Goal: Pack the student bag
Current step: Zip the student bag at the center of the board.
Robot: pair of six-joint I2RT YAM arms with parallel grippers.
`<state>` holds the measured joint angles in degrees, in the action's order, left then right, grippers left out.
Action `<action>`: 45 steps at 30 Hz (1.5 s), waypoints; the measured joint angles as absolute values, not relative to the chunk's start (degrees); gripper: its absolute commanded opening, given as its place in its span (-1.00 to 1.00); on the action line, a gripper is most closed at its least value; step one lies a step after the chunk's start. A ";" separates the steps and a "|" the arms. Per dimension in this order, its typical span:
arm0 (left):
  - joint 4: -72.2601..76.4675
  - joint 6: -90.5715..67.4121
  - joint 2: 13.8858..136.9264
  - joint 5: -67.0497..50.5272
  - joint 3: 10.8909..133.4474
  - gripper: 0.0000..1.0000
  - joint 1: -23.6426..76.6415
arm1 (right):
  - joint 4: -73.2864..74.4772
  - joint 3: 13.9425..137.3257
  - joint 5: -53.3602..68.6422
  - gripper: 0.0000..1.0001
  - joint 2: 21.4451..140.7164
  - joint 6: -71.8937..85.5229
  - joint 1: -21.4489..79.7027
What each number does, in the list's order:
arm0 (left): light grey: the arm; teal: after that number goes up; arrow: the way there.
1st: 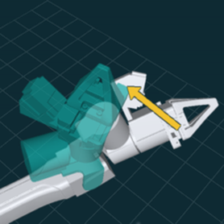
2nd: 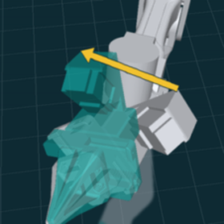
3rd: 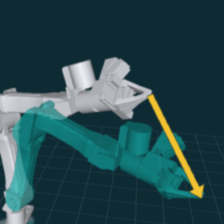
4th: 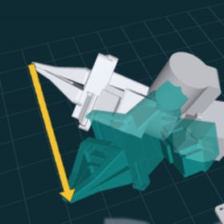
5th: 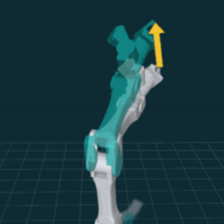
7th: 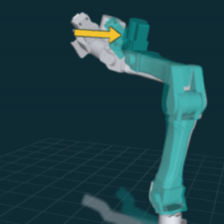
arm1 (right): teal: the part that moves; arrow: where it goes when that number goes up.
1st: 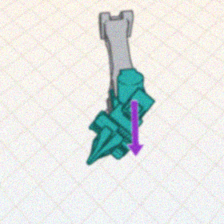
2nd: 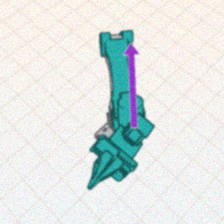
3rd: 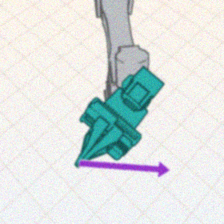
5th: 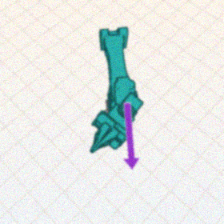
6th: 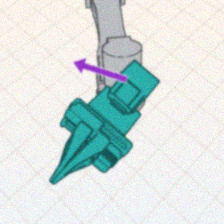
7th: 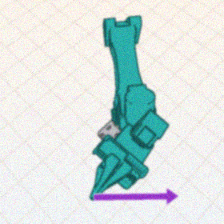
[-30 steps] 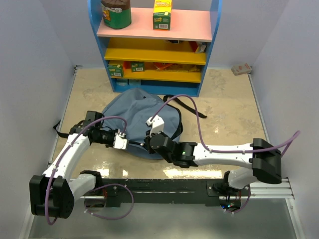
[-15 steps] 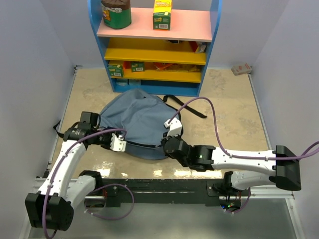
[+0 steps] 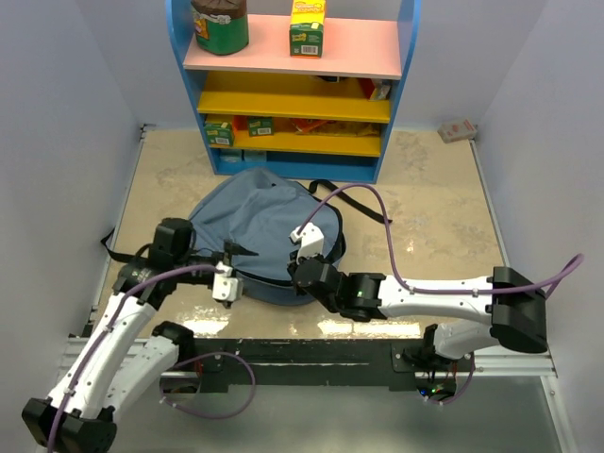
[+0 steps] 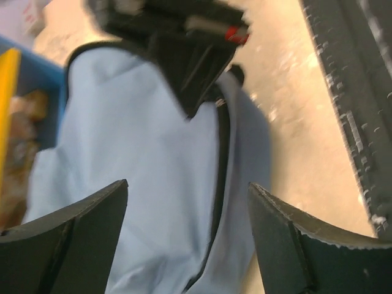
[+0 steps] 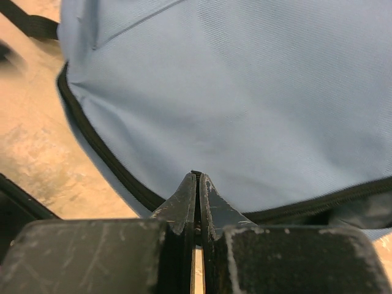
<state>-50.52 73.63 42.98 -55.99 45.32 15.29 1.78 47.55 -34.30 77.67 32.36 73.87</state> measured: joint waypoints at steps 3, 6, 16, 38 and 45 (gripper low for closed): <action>-40.97 64.82 41.47 -53.30 39.16 0.55 23.97 | 0.69 48.14 -33.54 -1.00 78.17 31.94 73.87; -30.50 57.36 43.92 -47.16 34.98 0.48 32.62 | 0.30 48.21 -33.45 -1.00 78.22 31.90 73.87; -11.68 47.27 53.45 -33.78 33.04 0.33 42.17 | 0.60 47.79 -33.67 -1.00 76.31 32.12 73.80; -14.76 45.74 50.94 -33.91 30.61 0.24 42.81 | -0.45 42.63 -33.89 -1.00 73.32 34.15 73.45; -7.57 44.49 52.66 -28.01 25.43 -0.38 43.68 | -0.51 42.63 -33.91 -1.00 73.32 34.54 73.45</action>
<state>-7.57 44.49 52.66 -28.01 25.43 43.68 -0.51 42.63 -33.91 73.32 34.54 73.45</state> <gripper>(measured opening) 0.340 0.017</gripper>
